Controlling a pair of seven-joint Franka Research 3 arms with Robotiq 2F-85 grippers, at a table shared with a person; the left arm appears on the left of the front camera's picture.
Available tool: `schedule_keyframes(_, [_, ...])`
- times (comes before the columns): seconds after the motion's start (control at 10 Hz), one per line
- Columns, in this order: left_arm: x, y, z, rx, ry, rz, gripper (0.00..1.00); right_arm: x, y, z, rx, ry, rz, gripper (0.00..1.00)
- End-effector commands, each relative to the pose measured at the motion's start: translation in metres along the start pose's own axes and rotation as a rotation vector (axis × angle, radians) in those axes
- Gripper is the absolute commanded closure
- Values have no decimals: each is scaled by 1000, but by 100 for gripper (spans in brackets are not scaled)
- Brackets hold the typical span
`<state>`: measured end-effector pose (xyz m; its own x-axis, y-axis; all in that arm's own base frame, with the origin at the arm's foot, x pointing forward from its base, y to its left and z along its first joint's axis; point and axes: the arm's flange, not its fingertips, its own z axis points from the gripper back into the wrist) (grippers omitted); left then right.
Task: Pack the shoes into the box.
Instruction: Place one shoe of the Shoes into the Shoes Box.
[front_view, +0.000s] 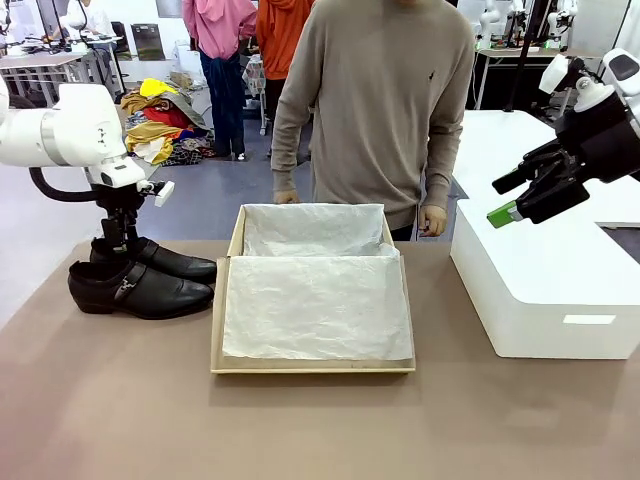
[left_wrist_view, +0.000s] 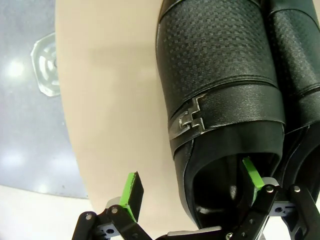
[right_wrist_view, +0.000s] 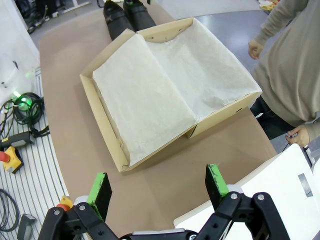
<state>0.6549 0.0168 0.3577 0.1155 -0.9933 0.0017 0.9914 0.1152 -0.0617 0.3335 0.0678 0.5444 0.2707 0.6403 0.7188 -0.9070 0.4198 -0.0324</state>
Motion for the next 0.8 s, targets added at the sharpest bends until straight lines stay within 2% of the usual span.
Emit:
schedule_keyframes(0.0, [-1,8,2,-19,14,12,20,1,-1,-1,13,-25,4,0])
schedule_keyframes(0.4, [2,9,1,-16,-8,1,97,1,-1,-1,13,-25,4,0])
schedule_keyframes(0.7, [2,7,2,-16,-17,-6,100,1,-1,-1,13,-25,4,0])
